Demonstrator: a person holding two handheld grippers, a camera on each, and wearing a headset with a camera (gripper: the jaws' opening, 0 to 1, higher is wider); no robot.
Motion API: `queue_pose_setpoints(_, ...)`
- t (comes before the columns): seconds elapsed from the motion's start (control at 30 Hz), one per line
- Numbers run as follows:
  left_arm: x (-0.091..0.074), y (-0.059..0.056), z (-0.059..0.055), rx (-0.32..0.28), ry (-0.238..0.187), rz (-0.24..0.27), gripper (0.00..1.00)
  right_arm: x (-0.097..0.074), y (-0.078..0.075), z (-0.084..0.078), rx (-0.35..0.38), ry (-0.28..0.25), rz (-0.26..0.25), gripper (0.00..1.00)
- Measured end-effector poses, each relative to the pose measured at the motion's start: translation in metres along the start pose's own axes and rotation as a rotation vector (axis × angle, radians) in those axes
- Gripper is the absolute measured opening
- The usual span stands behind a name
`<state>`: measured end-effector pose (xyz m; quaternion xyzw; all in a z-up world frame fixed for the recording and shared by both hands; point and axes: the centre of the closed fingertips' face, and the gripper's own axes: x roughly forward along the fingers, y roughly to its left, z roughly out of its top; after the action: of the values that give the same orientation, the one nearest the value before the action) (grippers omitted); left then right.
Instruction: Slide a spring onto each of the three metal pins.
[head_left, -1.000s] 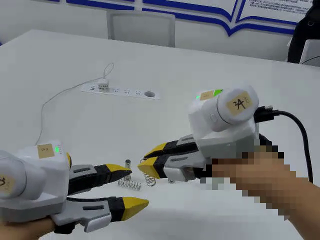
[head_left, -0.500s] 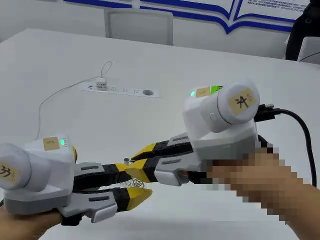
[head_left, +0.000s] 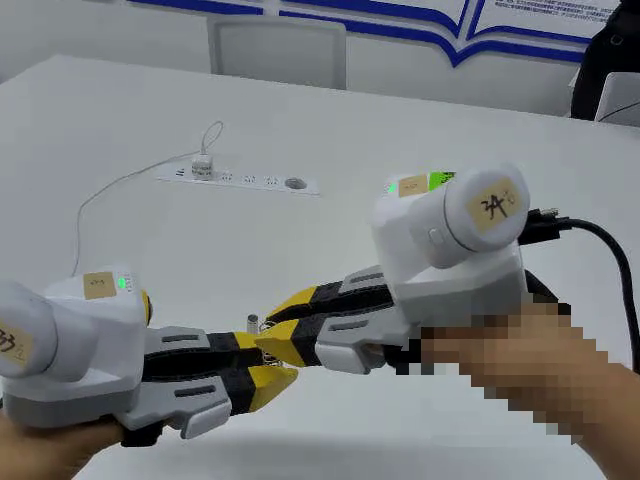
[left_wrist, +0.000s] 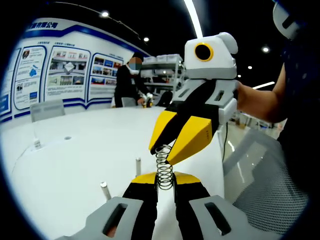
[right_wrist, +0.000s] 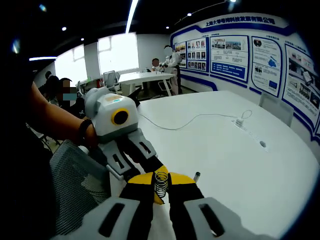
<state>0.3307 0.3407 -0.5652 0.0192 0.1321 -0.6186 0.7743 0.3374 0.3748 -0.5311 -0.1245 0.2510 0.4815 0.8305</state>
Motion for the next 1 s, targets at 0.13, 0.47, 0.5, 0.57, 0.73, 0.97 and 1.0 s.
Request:
queue_pose_setpoints(0.13, -0.001, 0.000, 0.001, 0.004, -0.002, 0.001, 0.12, -0.002, -0.001, 0.000, 0.002, -0.004, -0.003, 0.11)
queue_pose_setpoints(0.47, -0.001, -0.001, 0.000, 0.023, 0.007, 0.004, 0.12, -0.003, 0.000, -0.002, -0.002, -0.002, -0.002, 0.11)
queue_pose_setpoints(0.5, -0.001, 0.000, 0.000, 0.029, 0.007, 0.007, 0.13, -0.004, 0.000, -0.002, -0.005, -0.002, -0.004, 0.11)
queue_pose_setpoints(0.57, -0.001, 0.000, 0.001, 0.032, 0.005, 0.011, 0.16, -0.004, 0.000, -0.002, -0.006, -0.002, -0.006, 0.11)
queue_pose_setpoints(0.73, -0.001, 0.000, 0.000, 0.041, 0.011, 0.014, 0.23, -0.006, -0.003, -0.001, -0.006, -0.003, -0.013, 0.11)
queue_pose_setpoints(0.97, -0.004, 0.001, -0.004, 0.044, 0.022, 0.025, 0.31, -0.014, -0.013, -0.003, -0.001, -0.002, -0.039, 0.11)
queue_pose_setpoints(1.0, -0.005, 0.002, -0.005, 0.044, 0.023, 0.028, 0.32, -0.016, -0.016, -0.004, 0.000, -0.001, -0.047, 0.11)
